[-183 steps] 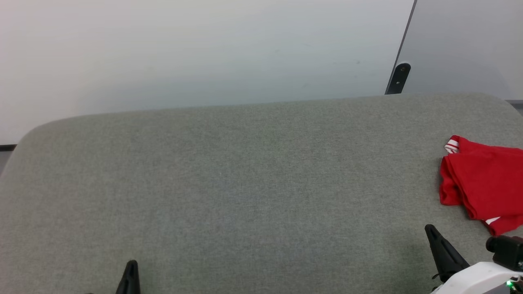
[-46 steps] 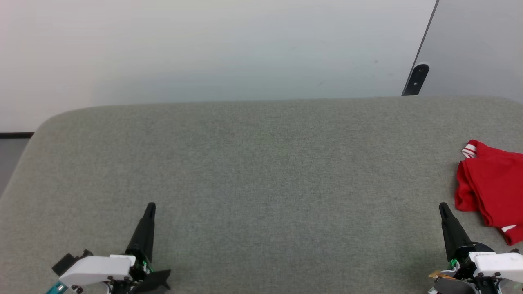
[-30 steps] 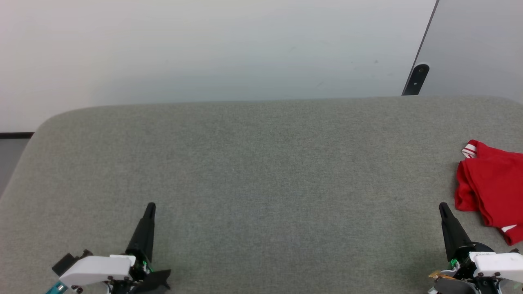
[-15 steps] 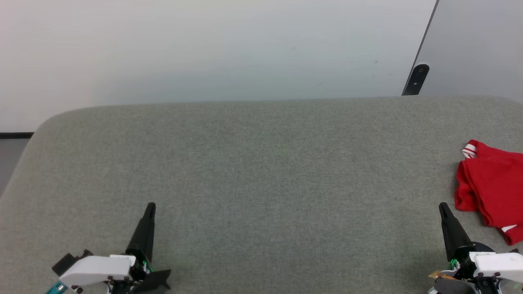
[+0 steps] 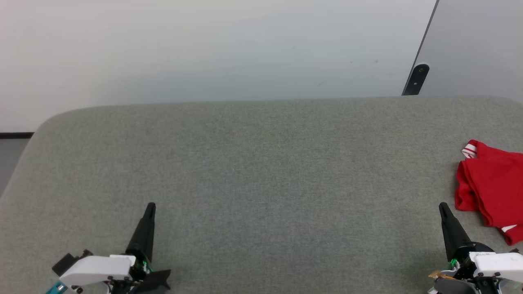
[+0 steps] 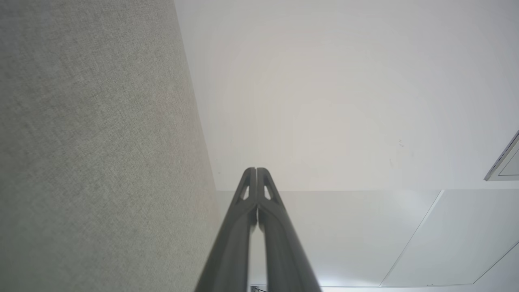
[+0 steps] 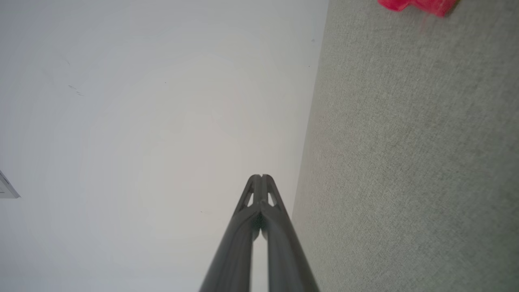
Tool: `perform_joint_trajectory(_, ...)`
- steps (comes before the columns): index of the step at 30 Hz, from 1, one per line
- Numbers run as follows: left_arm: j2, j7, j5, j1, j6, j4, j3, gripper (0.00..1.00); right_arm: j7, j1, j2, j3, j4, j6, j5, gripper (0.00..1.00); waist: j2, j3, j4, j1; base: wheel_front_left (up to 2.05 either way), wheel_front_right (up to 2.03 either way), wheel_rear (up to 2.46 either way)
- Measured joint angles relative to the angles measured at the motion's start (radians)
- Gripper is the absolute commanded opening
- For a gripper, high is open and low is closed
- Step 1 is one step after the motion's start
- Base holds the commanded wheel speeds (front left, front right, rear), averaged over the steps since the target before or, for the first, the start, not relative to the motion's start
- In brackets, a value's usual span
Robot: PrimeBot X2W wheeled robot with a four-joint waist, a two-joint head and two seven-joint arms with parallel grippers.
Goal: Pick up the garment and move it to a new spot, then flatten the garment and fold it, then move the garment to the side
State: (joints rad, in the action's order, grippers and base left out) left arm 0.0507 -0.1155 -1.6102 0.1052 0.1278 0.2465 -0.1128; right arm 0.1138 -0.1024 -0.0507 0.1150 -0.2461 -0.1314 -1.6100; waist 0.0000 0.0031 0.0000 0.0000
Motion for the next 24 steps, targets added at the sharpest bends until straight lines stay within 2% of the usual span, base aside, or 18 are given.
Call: perform_joint_trajectory(24,0.000,0.000,0.000,0.000,0.000,0.000,0.000,0.00,0.000,0.000,0.000,0.000,0.000,0.000,0.000,0.00,0.0000,0.000,0.000,0.0000,0.00,0.00,0.00)
